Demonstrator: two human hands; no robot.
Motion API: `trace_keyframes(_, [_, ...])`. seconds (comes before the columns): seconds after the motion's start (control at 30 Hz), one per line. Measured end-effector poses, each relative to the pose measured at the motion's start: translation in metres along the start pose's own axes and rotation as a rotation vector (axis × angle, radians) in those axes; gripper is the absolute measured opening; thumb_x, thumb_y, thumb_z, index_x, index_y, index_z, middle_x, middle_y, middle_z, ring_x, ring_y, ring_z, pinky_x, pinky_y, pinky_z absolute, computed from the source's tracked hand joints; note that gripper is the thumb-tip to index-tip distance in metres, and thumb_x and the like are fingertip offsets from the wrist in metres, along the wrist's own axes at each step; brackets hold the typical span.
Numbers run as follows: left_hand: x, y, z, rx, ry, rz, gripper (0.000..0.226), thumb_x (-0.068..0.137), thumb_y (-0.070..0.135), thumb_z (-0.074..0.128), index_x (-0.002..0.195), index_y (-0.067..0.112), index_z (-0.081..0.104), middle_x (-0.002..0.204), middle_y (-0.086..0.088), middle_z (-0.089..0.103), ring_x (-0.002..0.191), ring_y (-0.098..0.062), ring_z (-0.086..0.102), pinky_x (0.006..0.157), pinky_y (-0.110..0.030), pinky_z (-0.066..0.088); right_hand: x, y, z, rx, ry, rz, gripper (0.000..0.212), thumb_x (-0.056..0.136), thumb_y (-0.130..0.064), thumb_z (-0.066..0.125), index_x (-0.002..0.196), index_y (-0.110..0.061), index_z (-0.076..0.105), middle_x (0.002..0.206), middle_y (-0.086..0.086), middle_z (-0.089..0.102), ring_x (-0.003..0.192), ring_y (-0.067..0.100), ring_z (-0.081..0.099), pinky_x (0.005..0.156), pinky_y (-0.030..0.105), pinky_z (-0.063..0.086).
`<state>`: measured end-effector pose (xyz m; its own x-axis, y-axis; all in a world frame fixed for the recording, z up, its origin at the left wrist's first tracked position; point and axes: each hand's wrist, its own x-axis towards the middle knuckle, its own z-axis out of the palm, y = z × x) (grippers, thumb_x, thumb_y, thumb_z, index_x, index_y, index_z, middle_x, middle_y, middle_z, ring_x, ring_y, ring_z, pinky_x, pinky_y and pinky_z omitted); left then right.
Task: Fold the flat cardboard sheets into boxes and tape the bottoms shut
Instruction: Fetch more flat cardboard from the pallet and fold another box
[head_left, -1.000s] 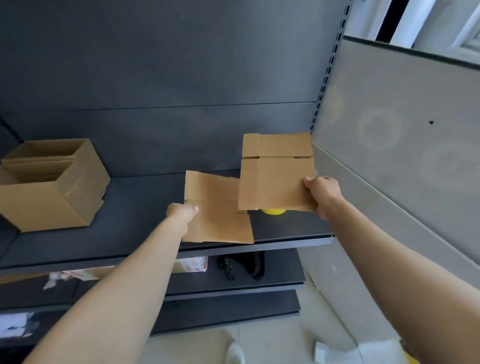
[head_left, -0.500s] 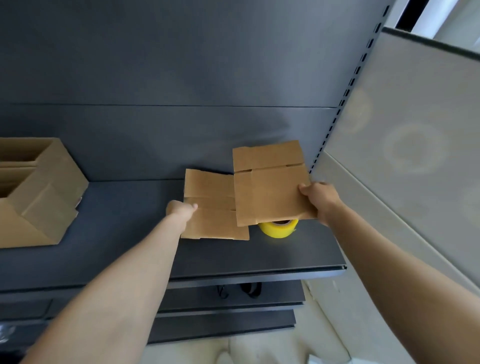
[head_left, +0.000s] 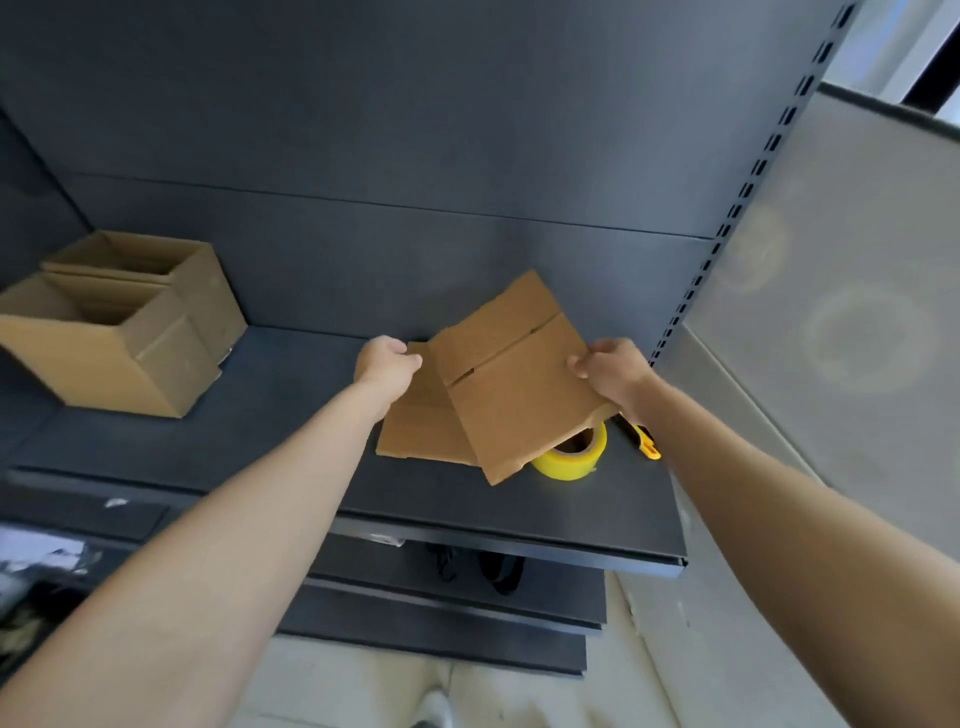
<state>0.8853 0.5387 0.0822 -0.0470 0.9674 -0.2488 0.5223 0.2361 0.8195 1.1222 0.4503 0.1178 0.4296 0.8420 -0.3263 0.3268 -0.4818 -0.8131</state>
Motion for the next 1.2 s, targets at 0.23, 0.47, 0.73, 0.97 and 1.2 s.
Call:
trace_keyframes(0.23, [-0.033,0.027,-0.009,-0.047,-0.066,0.099,0.068,0.092,0.04,0.056,0.147,0.013,0.025,0.151,-0.005,0.031,0.135,-0.023,0.036,0.103,-0.036,0.034,-0.023,-0.03,0.011,-0.48,-0.153,-0.305,0.018,0.089,-0.019,0.06,0.102,-0.007,0.065,0.104,0.012,0.066,0.097,0.029,0.061,0.075,0.033,0.049])
trace_keyframes(0.47, [-0.059,0.003,-0.01,-0.099,-0.027,-0.021,0.078,0.085,0.043,0.065,0.144,0.012,0.025,0.144,-0.007,0.036,0.127,-0.026,0.043,0.105,-0.042,0.04,-0.036,-0.022,0.03,-0.617,-0.276,-0.416,0.016,0.087,-0.019,0.062,0.102,-0.012,0.065,0.093,0.006,0.061,0.083,0.022,0.056,0.063,0.024,0.04])
trace_keyframes(0.73, [-0.07,-0.013,-0.021,-0.117,-0.035,-0.05,0.032,0.086,0.028,0.067,0.106,0.008,0.053,0.114,-0.009,0.057,0.109,-0.028,0.056,0.097,-0.046,0.048,-0.036,-0.021,0.034,-0.66,-0.376,-0.34,0.037,0.087,-0.051,0.058,0.109,-0.021,0.064,0.1,-0.002,0.06,0.096,0.018,0.055,0.074,0.027,0.044])
trace_keyframes(0.97, [-0.067,-0.009,-0.021,-0.185,-0.038,-0.127,0.047,0.086,0.033,0.068,0.119,0.006,0.05,0.128,-0.01,0.053,0.118,-0.027,0.052,0.101,-0.043,0.046,-0.03,-0.017,0.013,-0.476,-0.407,-0.056,0.049,0.092,-0.051,0.053,0.128,-0.019,0.057,0.124,0.003,0.058,0.11,0.024,0.054,0.092,0.037,0.05])
trace_keyframes(1.2, [-0.065,-0.003,-0.013,-0.24,-0.089,-0.194,0.061,0.083,0.027,0.072,0.132,0.004,0.043,0.138,-0.012,0.049,0.125,-0.028,0.048,0.104,-0.044,0.043,-0.026,-0.015,0.006,-0.302,-0.412,0.224,0.066,0.087,-0.05,0.06,0.133,-0.006,0.044,0.142,0.015,0.043,0.083,0.032,0.07,0.077,0.04,0.059])
